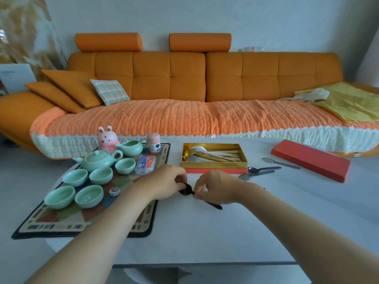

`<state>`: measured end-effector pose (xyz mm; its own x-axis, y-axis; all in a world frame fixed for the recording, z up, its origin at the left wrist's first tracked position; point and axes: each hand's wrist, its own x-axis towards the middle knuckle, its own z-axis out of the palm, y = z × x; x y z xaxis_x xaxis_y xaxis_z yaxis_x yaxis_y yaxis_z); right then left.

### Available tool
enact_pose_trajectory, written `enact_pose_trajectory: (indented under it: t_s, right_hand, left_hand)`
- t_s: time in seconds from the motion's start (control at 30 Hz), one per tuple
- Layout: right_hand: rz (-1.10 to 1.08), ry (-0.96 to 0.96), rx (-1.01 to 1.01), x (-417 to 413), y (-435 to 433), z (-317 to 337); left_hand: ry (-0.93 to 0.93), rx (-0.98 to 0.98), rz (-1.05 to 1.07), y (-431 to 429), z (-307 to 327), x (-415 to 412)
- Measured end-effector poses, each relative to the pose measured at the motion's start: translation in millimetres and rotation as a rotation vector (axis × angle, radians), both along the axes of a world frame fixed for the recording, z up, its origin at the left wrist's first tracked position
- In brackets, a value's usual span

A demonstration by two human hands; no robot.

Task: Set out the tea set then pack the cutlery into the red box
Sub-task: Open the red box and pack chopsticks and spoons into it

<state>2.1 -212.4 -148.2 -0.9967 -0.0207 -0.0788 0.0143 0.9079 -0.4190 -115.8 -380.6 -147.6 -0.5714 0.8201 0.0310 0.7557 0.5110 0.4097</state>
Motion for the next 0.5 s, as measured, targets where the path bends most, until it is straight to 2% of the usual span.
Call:
enact_pose_trajectory:
  t_s: [0.13, 0.23, 0.4, 0.5]
  right_hand:
    - [-0.13, 0.099, -0.108, -9, 16, 7]
    - [-0.204, 0.188, -0.19, -15, 35, 12]
    - [-0.39, 0.322, -0.164, -27, 69, 12]
    - [-0.448, 0.292, -0.031, -33, 84, 3]
  left_hand:
    - [0.198, 0.307, 0.054, 8, 7, -6]
    - [0.324, 0.44, 0.075, 18, 8, -12]
    - [0.315, 0.419, 0.037, 52, 0, -16]
    - [0.317, 0.332, -0.007, 69, -2, -16]
